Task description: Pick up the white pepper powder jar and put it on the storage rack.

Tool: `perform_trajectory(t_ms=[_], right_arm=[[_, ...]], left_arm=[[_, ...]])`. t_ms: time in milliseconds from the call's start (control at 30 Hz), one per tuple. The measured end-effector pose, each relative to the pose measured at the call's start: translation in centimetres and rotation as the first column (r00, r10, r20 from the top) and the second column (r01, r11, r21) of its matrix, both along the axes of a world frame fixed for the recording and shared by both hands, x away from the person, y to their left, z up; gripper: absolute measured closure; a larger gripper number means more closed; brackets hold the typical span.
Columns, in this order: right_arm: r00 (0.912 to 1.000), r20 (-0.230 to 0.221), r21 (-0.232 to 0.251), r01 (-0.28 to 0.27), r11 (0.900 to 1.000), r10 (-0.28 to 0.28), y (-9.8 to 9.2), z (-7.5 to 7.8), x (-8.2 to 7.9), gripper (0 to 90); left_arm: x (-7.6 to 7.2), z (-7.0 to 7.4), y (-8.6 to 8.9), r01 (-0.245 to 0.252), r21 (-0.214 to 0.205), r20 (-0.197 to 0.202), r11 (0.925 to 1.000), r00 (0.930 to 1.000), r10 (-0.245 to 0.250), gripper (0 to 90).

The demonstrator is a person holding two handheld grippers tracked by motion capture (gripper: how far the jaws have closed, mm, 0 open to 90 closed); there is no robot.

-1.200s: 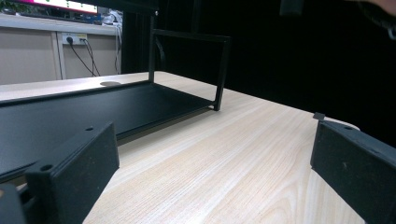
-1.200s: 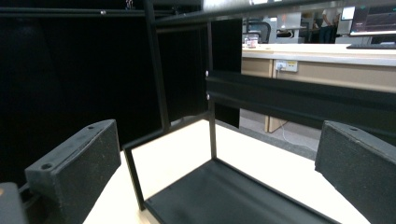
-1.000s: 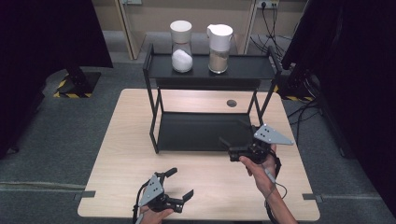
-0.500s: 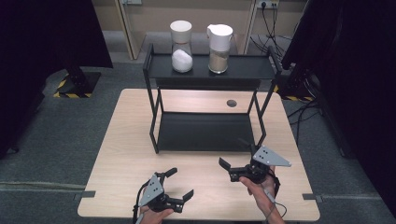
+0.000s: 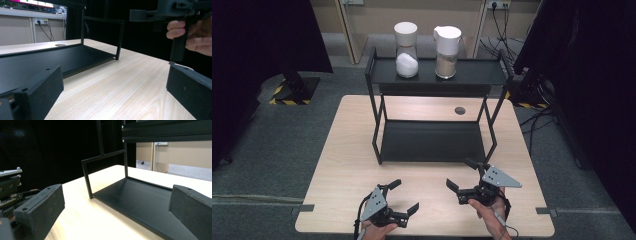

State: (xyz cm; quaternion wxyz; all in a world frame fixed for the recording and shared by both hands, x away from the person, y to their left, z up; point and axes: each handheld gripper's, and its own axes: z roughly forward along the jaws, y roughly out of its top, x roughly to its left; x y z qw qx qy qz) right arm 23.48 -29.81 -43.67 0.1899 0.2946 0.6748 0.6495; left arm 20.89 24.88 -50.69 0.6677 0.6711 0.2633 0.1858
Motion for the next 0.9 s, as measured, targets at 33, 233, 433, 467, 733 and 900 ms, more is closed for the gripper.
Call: perform_trajectory(t_ms=[33, 233, 433, 467, 733, 900], right_arm=[[1.0, -0.003, 0.003, -0.001, 1.0, 0.001, -0.1, -0.2, 0.0, 0.4], [0.9999, -0.015, 0.014, -0.003, 0.9999, 0.003, -0.2, -1.3, -0.5, 0.4], [0.9994, -0.032, 0.014, -0.012, 0.9998, 0.012, 0.1, -2.6, -1.1, 0.5], [0.9993, -0.036, 0.013, -0.014, 0.9998, 0.014, 0.1, -2.7, -1.1, 0.5], [0.9986, -0.048, 0.02, -0.021, 0.9996, 0.021, 0.2, -3.9, -1.3, 0.5], [0.9984, -0.049, 0.021, -0.027, 0.9994, 0.028, 0.3, -4.5, -1.5, 0.6]], left_arm=[[0.0, 0.0, 0.0, -0.001, -0.001, 0.0, 1.0, 1.0, 0.001, 0.1], [0.0, 0.0, 0.0, -0.002, -0.003, 0.0, 1.0, 1.0, 0.002, 0.1], [0.0, 0.0, 0.0, -0.005, -0.004, 0.0, 1.0, 1.0, 0.005, 0.1], [0.0, 0.0, 0.0, -0.005, -0.003, 0.001, 1.0, 1.0, 0.005, 0.1], [0.0, 0.0, 0.1, -0.012, -0.005, 0.0, 0.9999, 0.9999, 0.012, 0.0], [0.0, 0.0, 0.1, -0.015, -0.005, 0.0, 0.9999, 0.9999, 0.015, 0.0]])
